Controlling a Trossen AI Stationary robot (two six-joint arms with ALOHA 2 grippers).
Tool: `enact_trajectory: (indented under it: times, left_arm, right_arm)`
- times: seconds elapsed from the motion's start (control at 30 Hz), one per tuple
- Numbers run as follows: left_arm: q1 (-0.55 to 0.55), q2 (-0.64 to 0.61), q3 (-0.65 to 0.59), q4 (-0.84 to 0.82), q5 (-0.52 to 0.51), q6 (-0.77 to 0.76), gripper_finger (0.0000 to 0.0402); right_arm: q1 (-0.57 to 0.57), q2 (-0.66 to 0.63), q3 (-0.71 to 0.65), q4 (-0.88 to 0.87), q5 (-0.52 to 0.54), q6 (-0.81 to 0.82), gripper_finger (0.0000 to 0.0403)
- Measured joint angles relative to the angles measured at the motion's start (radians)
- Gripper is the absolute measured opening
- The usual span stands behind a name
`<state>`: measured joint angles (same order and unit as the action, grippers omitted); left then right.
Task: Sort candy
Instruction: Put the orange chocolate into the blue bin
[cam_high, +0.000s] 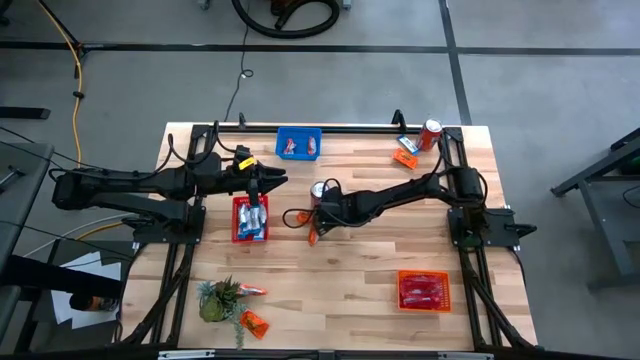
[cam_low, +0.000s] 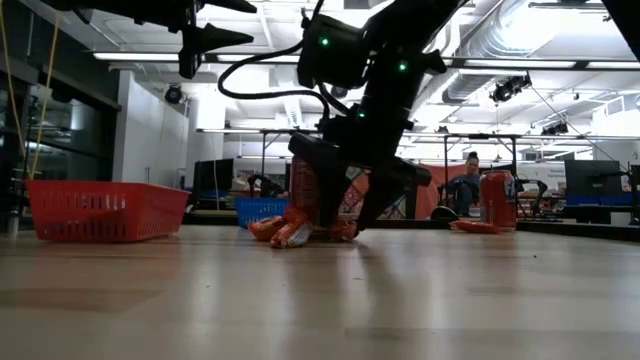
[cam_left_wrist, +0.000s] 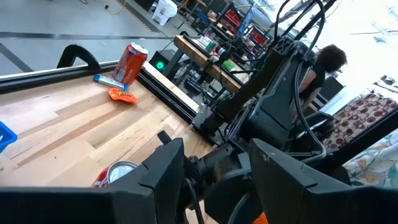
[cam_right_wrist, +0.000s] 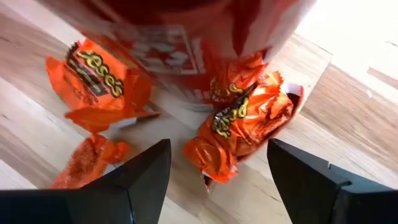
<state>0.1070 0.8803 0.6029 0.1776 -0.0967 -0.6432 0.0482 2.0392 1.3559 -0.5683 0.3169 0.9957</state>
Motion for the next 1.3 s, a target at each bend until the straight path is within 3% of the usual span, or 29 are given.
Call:
enact_trajectory:
  times: [0.37,0.47,0.63,0.83,1.07,1.3]
  left_arm:
    - [0.000,0.000,0.000,0.000,0.000,0.000,0.0170]
    - [0.000,0.000,0.000,0.000,0.000,0.000,0.0170]
    - [0.000,0.000,0.000,0.000,0.000,0.000,0.0170]
    - [0.000,0.000,0.000,0.001,0.000,0.000,0.0170]
    - [0.000,0.000,0.000,0.002,0.000,0.000,0.0170]
    - [0.000,0.000,0.000,0.003,0.000,0.000,0.0170]
  right_arm:
    - [0.066,-0.127,-0.004,-0.159,0.044,-0.088,0.0261]
    - [0.072,-0.130,-0.019,-0.189,-0.026,-0.077,0.0261]
    - [0.070,-0.119,-0.098,-0.039,-0.199,-0.061,0.0257]
    - [0.032,-0.120,-0.130,0.056,-0.217,0.016,0.0243]
    - [-0.047,-0.121,-0.130,0.165,-0.346,-0.054,0.0227]
    - [-0.096,-0.121,-0.130,0.234,-0.378,-0.124,0.0220]
